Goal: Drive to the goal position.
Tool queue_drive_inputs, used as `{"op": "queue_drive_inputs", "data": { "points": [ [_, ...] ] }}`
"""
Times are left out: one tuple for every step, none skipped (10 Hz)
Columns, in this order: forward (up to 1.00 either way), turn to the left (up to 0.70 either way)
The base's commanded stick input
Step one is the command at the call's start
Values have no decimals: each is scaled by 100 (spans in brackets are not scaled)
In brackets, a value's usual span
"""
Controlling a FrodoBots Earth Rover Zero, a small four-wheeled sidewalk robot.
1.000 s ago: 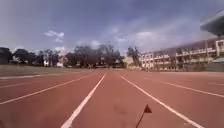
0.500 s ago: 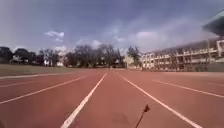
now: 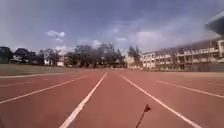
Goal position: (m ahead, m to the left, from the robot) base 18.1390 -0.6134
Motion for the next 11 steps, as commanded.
{"op": "queue_drive_inputs", "data": {
  "points": [
    [70,0],
    [70,0],
    [70,0],
    [70,0],
    [70,0],
    [70,0],
    [70,0],
    [70,0],
    [70,0],
    [70,0],
    [70,0]
  ]
}}
